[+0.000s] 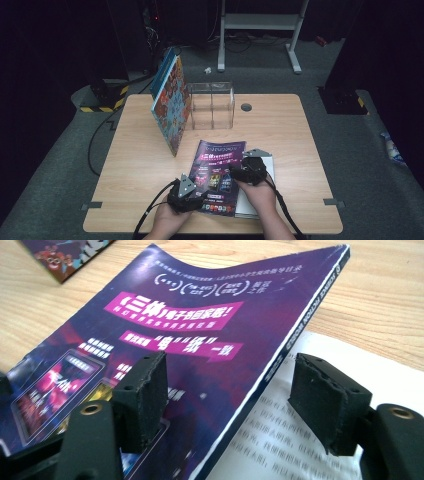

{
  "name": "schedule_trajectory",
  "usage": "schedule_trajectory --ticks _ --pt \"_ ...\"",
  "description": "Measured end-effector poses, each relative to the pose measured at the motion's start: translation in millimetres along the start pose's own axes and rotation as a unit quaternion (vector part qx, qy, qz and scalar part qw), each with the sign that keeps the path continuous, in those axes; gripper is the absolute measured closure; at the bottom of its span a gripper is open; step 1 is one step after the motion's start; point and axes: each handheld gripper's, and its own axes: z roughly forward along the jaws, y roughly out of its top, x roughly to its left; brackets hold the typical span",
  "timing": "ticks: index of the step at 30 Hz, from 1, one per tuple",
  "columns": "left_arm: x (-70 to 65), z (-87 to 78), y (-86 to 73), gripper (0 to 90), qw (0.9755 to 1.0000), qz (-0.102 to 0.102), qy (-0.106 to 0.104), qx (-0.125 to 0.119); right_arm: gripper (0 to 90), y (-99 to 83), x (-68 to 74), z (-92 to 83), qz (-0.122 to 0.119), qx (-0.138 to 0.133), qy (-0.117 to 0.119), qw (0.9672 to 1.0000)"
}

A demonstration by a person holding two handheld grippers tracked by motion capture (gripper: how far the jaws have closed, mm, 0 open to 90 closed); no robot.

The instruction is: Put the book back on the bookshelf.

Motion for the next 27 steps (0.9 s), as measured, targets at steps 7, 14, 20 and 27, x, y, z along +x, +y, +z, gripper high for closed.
schedule_trajectory --ticks 7,14,20,27 --pt "1.4 0.3 0.3 33.2 1.0000 0.001 0.002 0.000 40.9 6.8 -1.0 4.9 0.005 0.002 -0.003 1.0000" --pt "0.8 0.5 -0.1 33.5 1.0000 -0.005 0.001 0.001 52.6 10.3 0.1 6.0 0.009 -0.002 -0.001 1.0000" --pt "0.9 0.7 -0.2 34.3 1.0000 -0.007 0.003 0.002 57.9 7.6 7.6 1.7 -0.003 0.001 0.006 1.0000" --pt "0.6 1.2 -0.1 34.8 1.0000 -0.004 0.005 0.003 52.6 5.2 10.2 4.4 0.002 0.007 0.008 0.9999"
